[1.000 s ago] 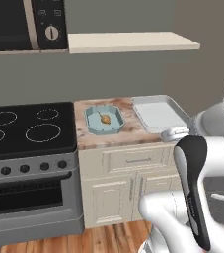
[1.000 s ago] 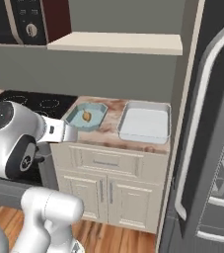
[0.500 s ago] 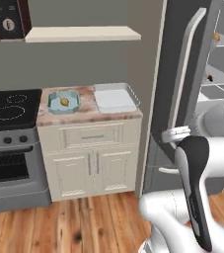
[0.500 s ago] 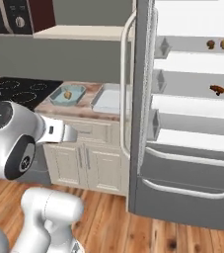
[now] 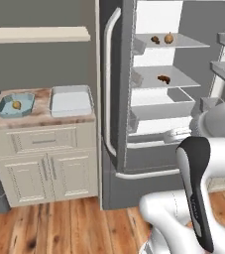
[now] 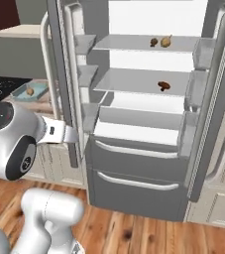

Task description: Place one onion and one chicken drumstick in each tupperware on the nearby counter, to pack two identical lunches.

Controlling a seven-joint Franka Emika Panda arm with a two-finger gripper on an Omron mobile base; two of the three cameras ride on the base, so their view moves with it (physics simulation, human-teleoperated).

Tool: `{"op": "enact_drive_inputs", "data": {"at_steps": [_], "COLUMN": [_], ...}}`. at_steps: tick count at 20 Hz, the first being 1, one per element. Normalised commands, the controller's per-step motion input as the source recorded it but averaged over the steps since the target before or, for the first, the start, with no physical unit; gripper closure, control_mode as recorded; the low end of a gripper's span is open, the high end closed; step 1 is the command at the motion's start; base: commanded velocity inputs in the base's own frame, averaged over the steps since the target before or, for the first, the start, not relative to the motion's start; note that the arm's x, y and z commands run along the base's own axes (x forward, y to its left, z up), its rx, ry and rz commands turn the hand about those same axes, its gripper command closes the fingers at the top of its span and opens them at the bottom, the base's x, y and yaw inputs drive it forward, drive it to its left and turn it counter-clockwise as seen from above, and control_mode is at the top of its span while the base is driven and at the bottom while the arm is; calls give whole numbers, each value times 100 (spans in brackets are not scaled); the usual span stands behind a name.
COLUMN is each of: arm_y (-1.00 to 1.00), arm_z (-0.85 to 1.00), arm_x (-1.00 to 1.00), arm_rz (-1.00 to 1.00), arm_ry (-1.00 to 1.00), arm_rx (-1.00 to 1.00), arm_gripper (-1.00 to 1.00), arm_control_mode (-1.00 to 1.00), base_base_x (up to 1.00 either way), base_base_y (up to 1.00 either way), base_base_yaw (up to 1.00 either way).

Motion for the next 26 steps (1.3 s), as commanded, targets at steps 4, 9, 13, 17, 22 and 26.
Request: {"op": "enact_drive_inputs", "data": {"at_steps": [4, 9, 13, 17, 22, 26], "arm_y": [0, 0, 0, 0, 0, 0], "arm_z": [0, 0, 0, 0, 0, 0], "arm_x": [0, 0, 0, 0, 0, 0], "arm_rz": [0, 0, 0, 0, 0, 0], "arm_ry": [0, 0, 0, 0, 0, 0], "arm_rx": [0, 0, 0, 0, 0, 0], "arm_gripper": [-100, -100, -100, -100, -100, -100], "arm_control_mode": [100, 100, 100, 100, 100, 100], "base_base_x": [16, 39, 91, 100, 85, 71], "base_base_y": [-88, -52, 1, 0, -6, 0], "base_base_yaw": [0, 0, 0, 0, 0, 0]}}
